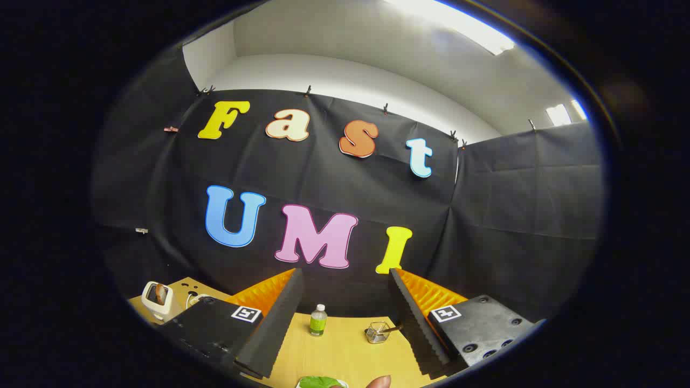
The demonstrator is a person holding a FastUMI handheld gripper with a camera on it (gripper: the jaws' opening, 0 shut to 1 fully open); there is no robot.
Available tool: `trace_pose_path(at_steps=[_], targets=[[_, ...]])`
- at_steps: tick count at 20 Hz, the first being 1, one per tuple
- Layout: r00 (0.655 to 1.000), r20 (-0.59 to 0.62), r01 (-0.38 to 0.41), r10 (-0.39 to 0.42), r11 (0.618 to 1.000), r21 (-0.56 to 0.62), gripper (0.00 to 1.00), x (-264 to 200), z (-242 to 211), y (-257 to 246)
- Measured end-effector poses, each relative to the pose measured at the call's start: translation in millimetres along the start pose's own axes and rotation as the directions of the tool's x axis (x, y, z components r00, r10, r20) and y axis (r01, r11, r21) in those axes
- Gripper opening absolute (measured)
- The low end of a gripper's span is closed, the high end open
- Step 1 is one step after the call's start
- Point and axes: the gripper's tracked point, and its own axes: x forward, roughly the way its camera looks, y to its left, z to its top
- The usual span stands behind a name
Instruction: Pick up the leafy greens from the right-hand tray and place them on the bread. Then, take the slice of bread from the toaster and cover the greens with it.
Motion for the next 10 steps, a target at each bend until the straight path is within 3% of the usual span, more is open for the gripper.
trace_pose_path(at_steps=[10], targets=[[1.0,-0.002,-0.013,0.013,1.0,-0.004,0.98,-3.3,-9.2,5.3]])
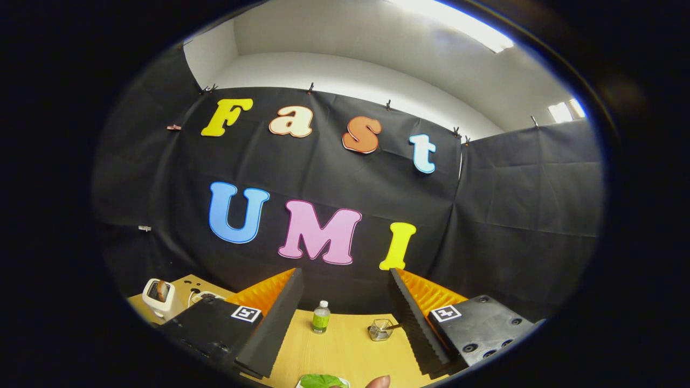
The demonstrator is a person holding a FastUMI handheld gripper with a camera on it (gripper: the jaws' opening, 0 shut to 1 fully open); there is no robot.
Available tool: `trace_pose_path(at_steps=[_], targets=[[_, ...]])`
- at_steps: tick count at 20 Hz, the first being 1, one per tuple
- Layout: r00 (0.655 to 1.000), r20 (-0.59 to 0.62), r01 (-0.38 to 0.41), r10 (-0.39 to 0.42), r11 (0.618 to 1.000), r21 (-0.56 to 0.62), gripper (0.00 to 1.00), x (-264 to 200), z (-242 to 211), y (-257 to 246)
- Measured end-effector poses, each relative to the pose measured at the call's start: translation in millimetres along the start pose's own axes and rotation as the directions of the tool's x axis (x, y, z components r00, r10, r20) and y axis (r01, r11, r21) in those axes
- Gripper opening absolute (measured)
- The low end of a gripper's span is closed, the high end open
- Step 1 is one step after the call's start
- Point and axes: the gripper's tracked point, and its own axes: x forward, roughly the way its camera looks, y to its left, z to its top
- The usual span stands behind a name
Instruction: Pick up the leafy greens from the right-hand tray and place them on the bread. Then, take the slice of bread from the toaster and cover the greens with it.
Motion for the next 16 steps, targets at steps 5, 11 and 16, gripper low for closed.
trace_pose_path(at_steps=[5,11,16], targets=[[1.0,-0.005,0.001,-0.001,1.0,-0.006,0.98,-3.6,-2.6,-2.1],[1.0,-0.016,0.004,-0.004,1.0,-0.003,0.98,-5.9,-7.5,-5.4],[1.0,-0.023,-0.004,0.004,1.0,0.004,0.98,-5.8,-10.2,-5.3]])
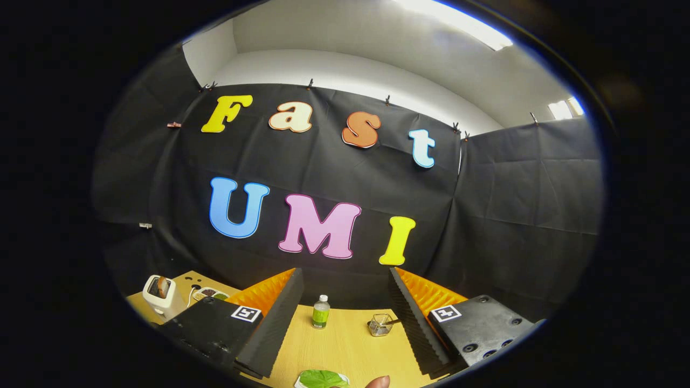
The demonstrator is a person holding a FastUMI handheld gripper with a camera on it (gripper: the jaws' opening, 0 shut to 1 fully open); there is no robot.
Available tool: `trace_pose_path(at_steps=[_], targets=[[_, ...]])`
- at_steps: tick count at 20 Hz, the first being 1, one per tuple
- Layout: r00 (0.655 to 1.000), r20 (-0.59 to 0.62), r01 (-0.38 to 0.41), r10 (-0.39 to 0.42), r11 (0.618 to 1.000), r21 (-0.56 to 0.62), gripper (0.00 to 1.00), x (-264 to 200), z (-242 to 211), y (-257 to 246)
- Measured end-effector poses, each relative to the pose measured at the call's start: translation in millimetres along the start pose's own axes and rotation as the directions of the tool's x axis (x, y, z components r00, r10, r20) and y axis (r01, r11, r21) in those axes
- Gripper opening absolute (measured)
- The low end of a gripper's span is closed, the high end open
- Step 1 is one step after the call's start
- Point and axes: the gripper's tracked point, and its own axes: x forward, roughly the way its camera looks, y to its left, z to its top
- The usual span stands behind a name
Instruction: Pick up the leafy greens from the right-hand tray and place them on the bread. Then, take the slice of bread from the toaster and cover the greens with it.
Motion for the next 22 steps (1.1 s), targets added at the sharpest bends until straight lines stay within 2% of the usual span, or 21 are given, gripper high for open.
trace_pose_path(at_steps=[5,8,11,14,16,18,22], targets=[[0.997,-0.059,-0.055,0.055,0.999,0.002,0.98,4.5,-28.5,10.0],[0.982,-0.158,-0.1,0.101,0.995,0.012,0.98,4.6,-77.6,18.1],[0.947,-0.289,-0.149,0.143,0.989,0.002,0.97,-1.3,-148.1,27.0],[0.875,-0.438,-0.216,0.207,0.976,0.028,0.97,-10.3,-225.0,40.2],[0.797,-0.545,-0.262,0.261,0.962,0.078,0.96,-21.7,-277.9,49.3],[0.731,-0.613,-0.271,0.299,0.952,0.14,0.94,-27.6,-318.0,55.4],[0.637,-0.714,-0.28,0.29,0.95,0.137,0.92,-27.8,-387.0,52.9]])
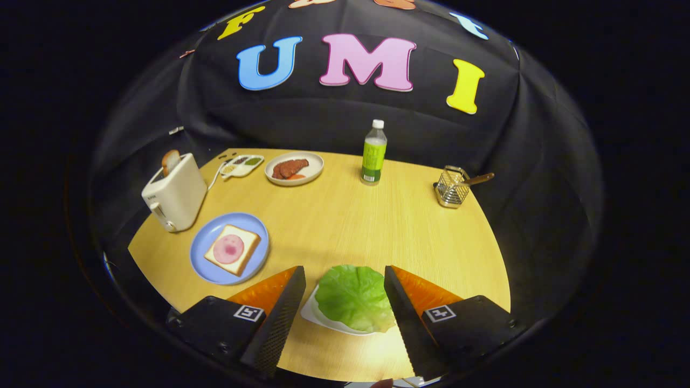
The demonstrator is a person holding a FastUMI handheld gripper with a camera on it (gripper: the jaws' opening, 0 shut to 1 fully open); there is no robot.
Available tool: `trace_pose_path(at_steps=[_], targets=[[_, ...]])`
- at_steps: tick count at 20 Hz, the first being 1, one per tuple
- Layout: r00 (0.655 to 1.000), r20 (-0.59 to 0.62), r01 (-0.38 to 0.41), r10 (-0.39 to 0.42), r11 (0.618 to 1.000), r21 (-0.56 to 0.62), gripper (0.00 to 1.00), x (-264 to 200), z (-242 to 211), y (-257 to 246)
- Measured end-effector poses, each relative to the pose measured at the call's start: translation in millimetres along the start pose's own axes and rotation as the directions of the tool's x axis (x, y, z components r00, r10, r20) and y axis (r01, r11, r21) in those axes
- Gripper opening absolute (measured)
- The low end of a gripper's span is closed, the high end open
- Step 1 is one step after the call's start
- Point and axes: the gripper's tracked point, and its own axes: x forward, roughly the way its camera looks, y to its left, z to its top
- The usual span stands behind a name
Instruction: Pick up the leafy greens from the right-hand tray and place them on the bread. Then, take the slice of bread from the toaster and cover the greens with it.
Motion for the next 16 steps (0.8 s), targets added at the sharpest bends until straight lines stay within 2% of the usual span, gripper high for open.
trace_pose_path(at_steps=[2,6,9,13,16], targets=[[0.998,-0.07,-0.009,0.008,1.0,-0.014,0.92,20.8,-24.6,-2.1],[0.984,-0.173,-0.033,0.031,0.999,-0.009,0.86,57.1,-56.6,-2.7],[0.971,-0.236,-0.038,0.035,0.999,-0.011,0.76,79.4,-72.9,-4.6],[0.956,-0.29,-0.041,0.035,0.999,-0.015,0.73,91.8,-88.0,-9.5],[0.951,-0.301,-0.07,0.069,0.998,0.008,0.68,92.3,-89.7,-5.6]])
